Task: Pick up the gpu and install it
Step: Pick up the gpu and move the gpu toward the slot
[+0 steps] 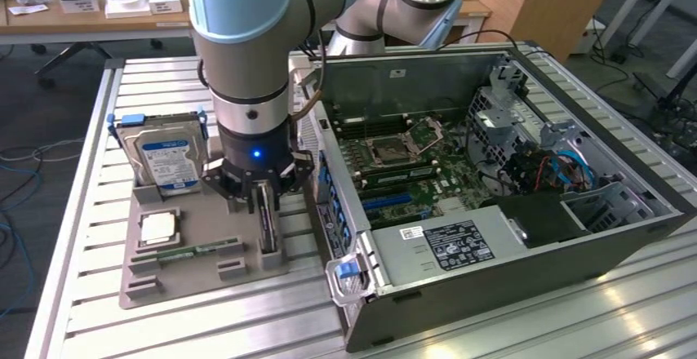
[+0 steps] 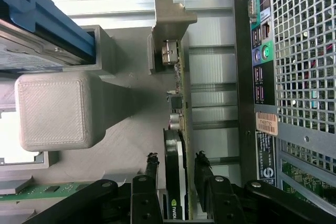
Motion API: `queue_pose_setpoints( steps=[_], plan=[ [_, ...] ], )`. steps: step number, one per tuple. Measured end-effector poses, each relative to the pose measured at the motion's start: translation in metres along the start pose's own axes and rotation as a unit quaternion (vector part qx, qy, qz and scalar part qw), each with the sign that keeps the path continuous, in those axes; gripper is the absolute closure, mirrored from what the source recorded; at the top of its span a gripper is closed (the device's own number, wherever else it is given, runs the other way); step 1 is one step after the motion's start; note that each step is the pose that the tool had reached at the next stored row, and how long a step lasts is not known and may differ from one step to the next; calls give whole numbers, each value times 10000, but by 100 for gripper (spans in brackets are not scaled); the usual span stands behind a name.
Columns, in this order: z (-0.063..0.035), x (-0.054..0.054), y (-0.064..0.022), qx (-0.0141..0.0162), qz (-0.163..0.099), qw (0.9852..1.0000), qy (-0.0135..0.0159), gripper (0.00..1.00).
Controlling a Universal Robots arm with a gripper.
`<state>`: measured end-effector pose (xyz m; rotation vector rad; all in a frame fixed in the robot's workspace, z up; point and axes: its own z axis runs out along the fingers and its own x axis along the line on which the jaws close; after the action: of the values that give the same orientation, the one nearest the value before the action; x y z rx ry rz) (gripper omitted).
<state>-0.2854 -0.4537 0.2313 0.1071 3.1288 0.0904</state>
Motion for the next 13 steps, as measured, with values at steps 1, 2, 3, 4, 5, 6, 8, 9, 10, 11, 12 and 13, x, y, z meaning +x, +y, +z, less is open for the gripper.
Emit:
queue_pose_setpoints(
  steps=[1, 2, 3, 4, 5, 6, 8, 9, 10, 11, 12, 13],
  plan=[
    [-2, 0, -3, 1, 0, 10000, 1, 58],
    [-4, -1, -8, 2, -1, 10000, 1, 58],
    [-5, -1, -11, 2, 0, 10000, 1, 58],
    [-5, 0, -14, 3, 0, 10000, 1, 58],
    [-5, 0, -15, 2, 1, 10000, 1, 58],
    [-5, -1, -16, 2, 1, 10000, 0, 58],
    [-5, -1, -17, 2, 0, 10000, 1, 58],
    [-5, -1, -16, 2, 0, 10000, 1, 58],
    [-5, -1, -17, 2, 0, 10000, 1, 58],
    [-5, -1, -17, 2, 0, 10000, 1, 58],
    [-5, -1, -17, 2, 0, 10000, 1, 58],
    [-6, -1, -17, 2, 0, 10000, 1, 58]
  ],
)
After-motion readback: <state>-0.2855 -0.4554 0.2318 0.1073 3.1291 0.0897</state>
